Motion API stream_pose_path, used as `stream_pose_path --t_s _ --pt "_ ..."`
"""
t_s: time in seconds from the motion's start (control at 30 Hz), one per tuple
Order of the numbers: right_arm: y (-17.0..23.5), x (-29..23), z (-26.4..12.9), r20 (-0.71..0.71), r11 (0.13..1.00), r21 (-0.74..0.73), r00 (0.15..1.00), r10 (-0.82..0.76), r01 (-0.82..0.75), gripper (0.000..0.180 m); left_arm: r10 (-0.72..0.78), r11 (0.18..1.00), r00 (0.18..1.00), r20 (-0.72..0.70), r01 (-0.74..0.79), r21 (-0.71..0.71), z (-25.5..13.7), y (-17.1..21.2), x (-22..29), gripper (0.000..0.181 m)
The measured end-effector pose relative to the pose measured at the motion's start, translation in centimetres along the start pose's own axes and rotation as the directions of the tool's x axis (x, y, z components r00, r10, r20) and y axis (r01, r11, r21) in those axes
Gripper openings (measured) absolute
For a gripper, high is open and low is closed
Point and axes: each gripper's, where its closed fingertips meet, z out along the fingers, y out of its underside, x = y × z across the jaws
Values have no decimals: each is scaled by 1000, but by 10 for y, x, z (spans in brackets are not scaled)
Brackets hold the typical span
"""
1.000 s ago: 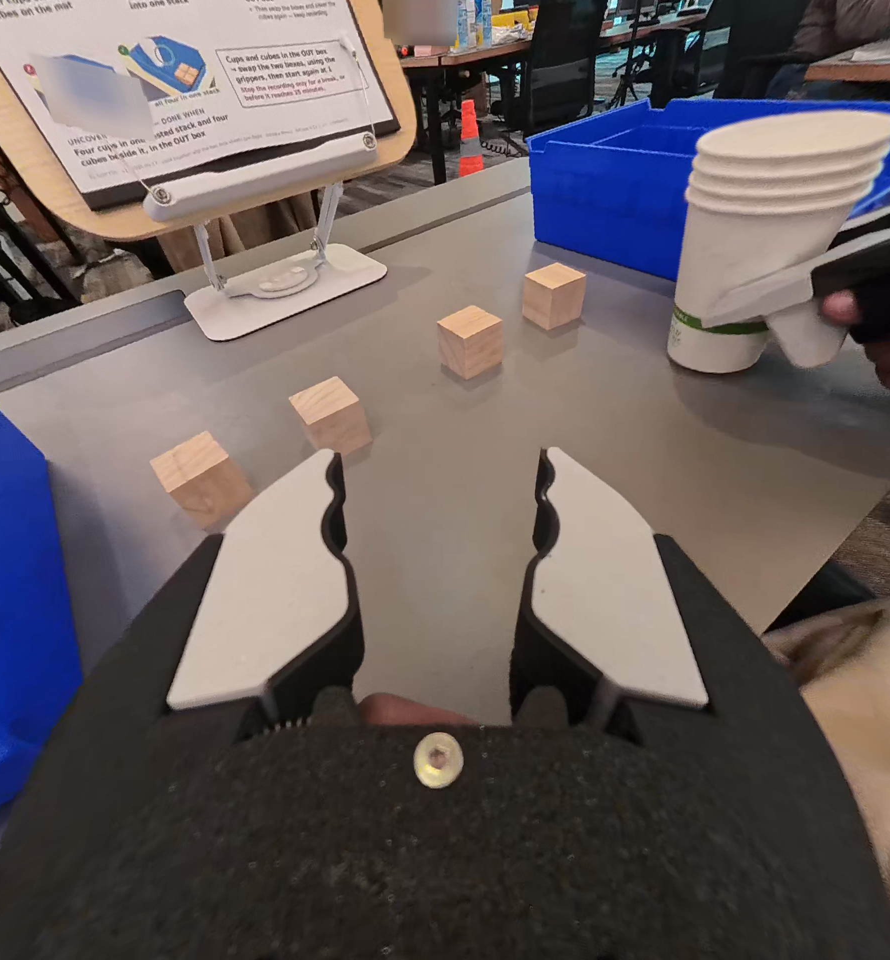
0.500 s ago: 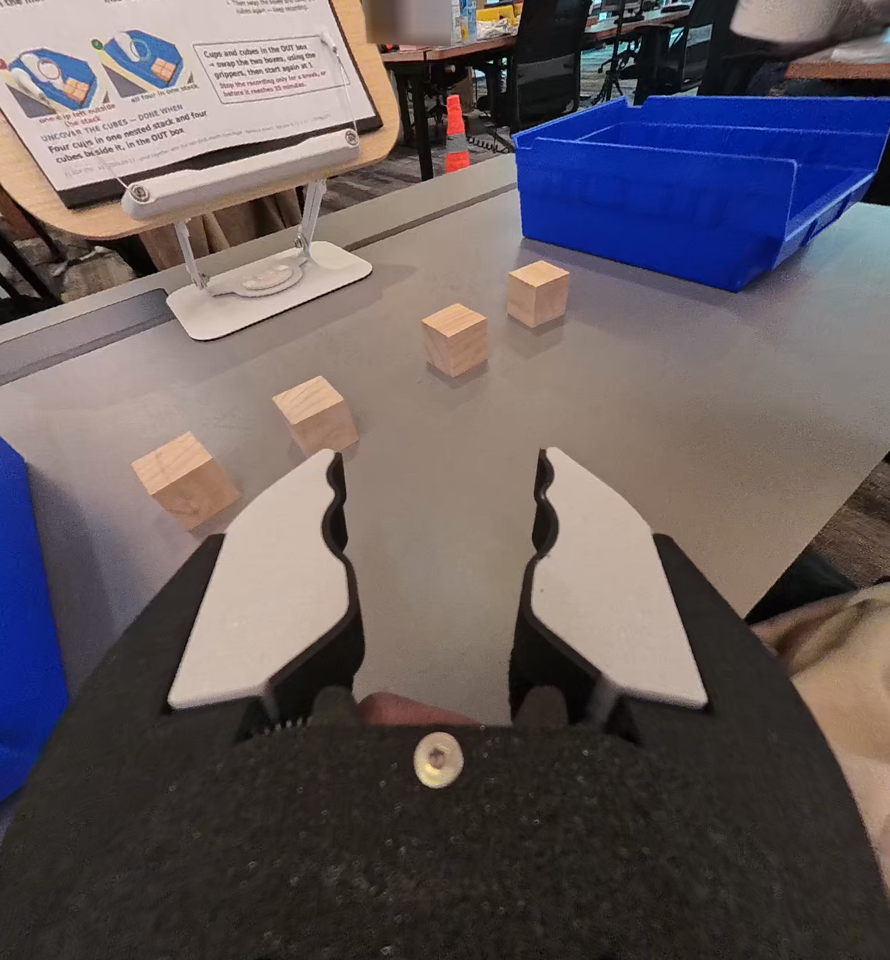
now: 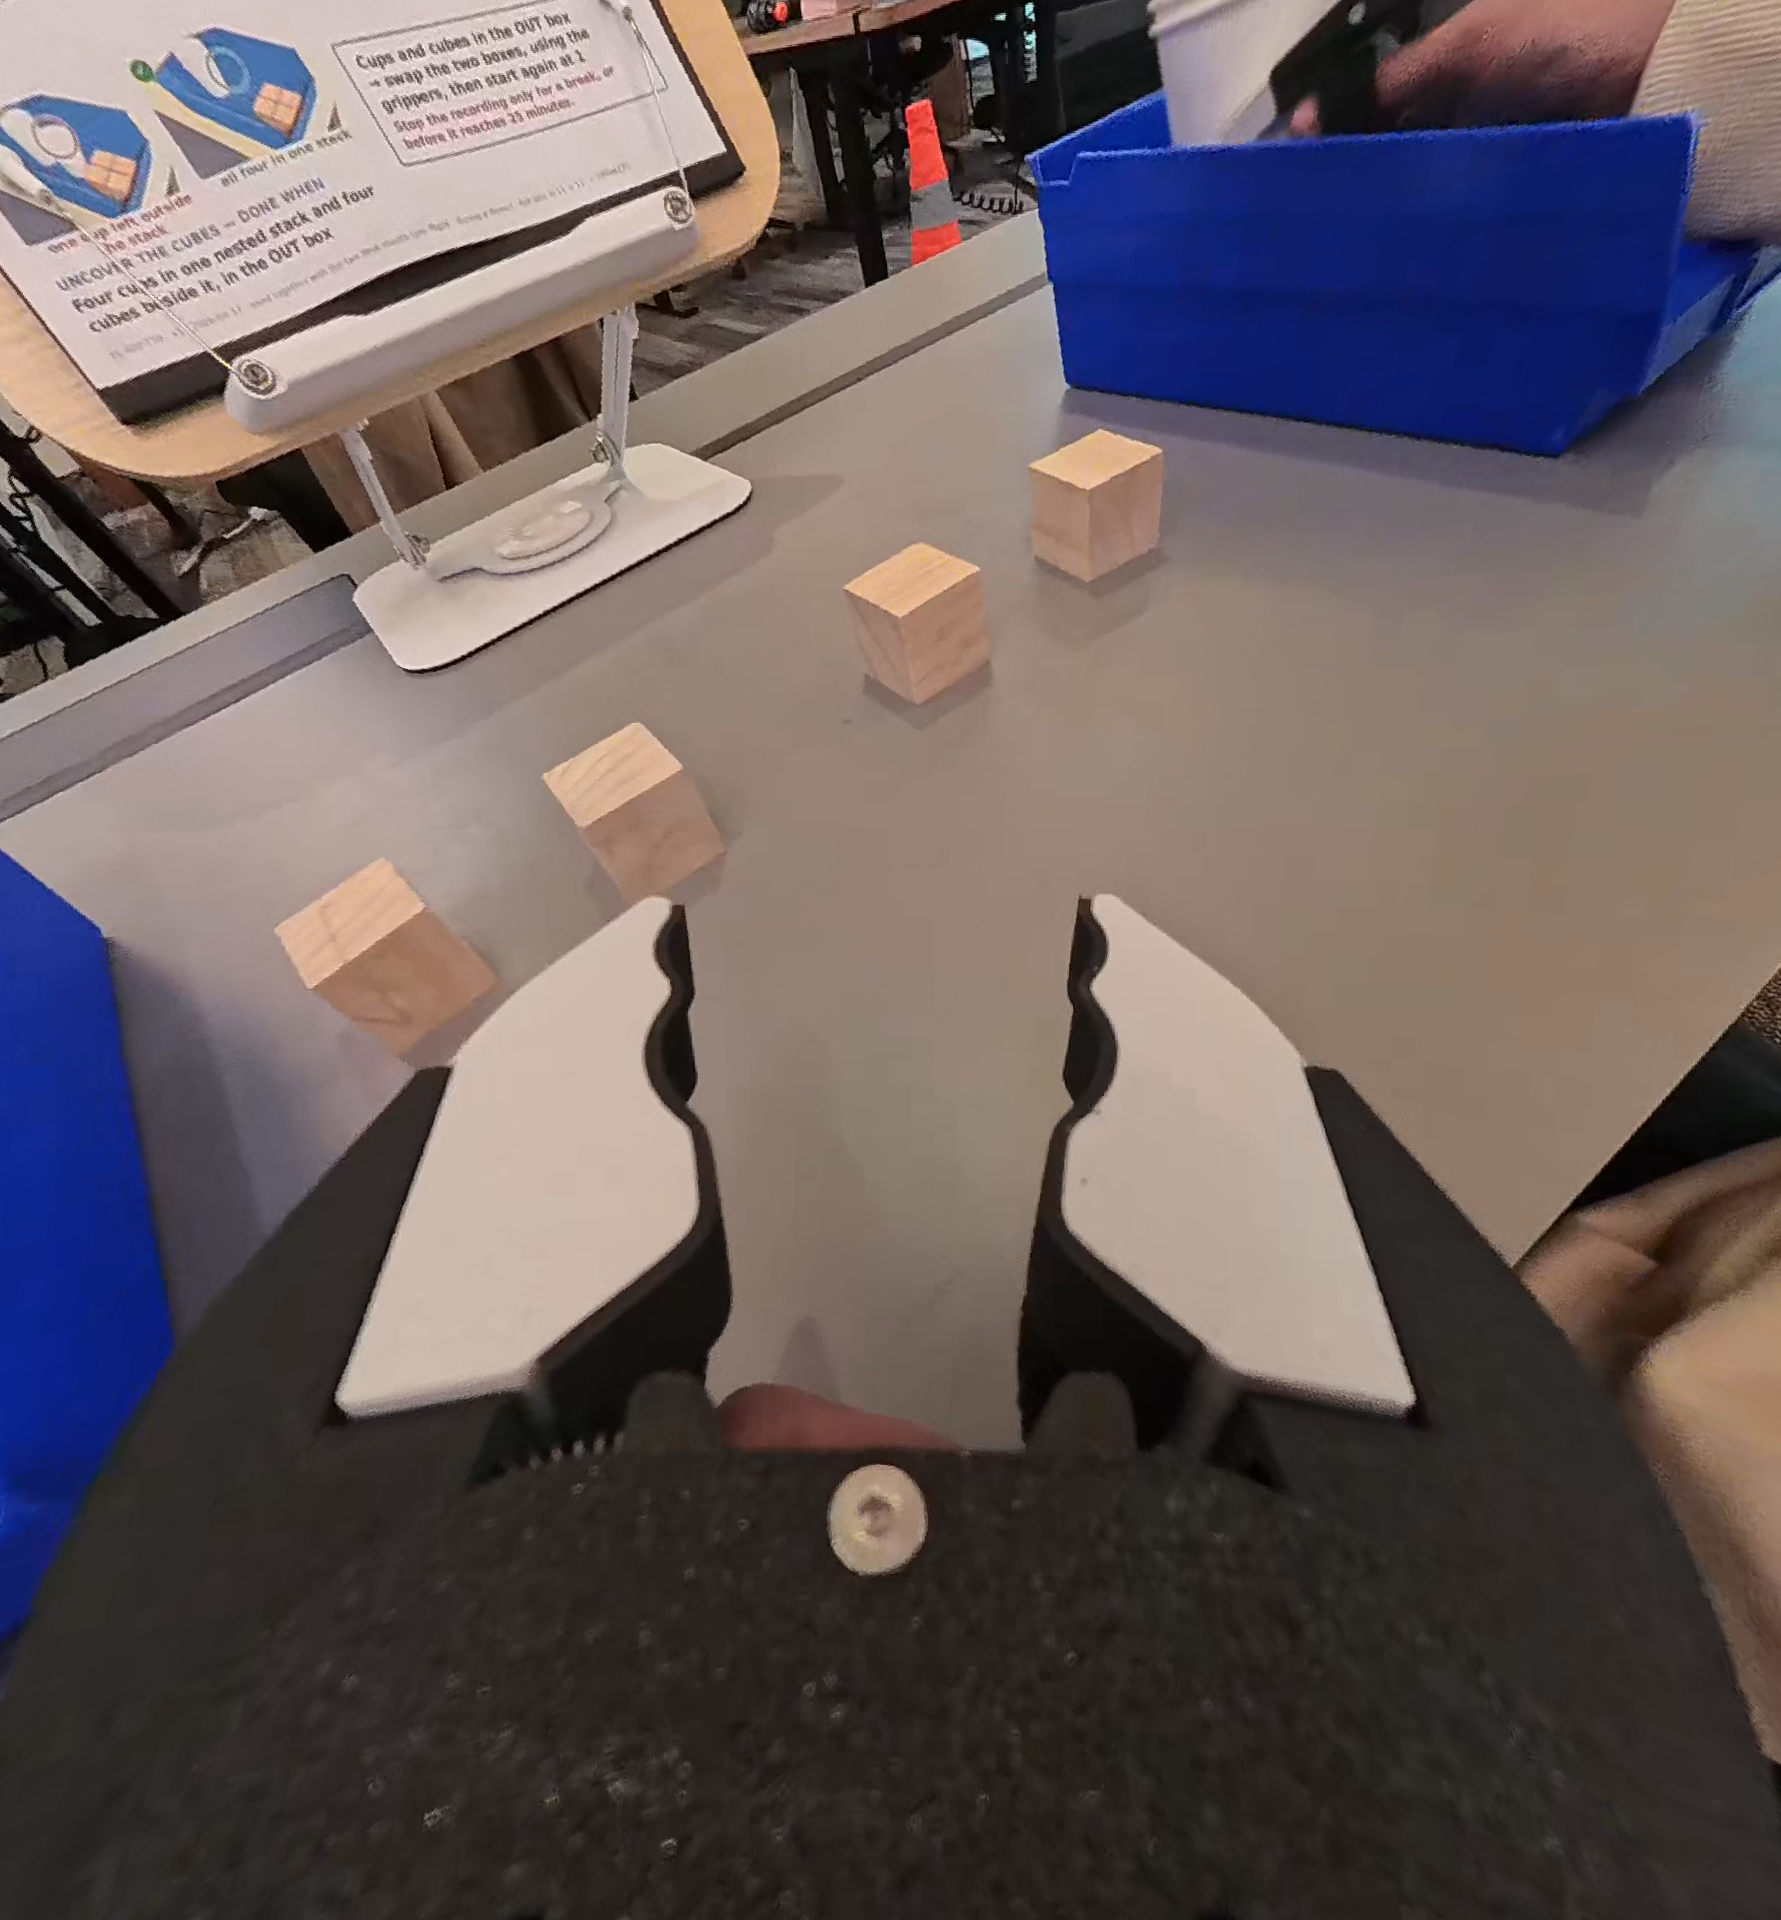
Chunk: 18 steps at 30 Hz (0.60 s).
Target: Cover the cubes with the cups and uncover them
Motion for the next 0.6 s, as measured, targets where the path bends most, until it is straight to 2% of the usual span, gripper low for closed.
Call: stream_pose_path --t_s 0.23,0.37,0.43,0.53,0.6 --pt "16 5 12 -2 999 -41 1000 13 -14 88 22 1000 1000 -4 -22 -1 1 0 3 69" --pt "31 7 12 -10 993 -117 1000 14 -15 85 18 1000 1000 -14 -18 -8 2 1 5 69" --pt "36 6 8 -2 991 -131 1000 18 -19 95 19 1000 1000 -16 -19 -7 1 1 6 69" --pt "37 1 -14 4 992 -120 999 32 -32 97 22 1000 1000 -10 -22 -5 0 0 5 69" --pt "28 -9 -47 29 998 -39 999 43 -42 96 8 1000 1000 -7 -8 -7 -1 0 2 69"
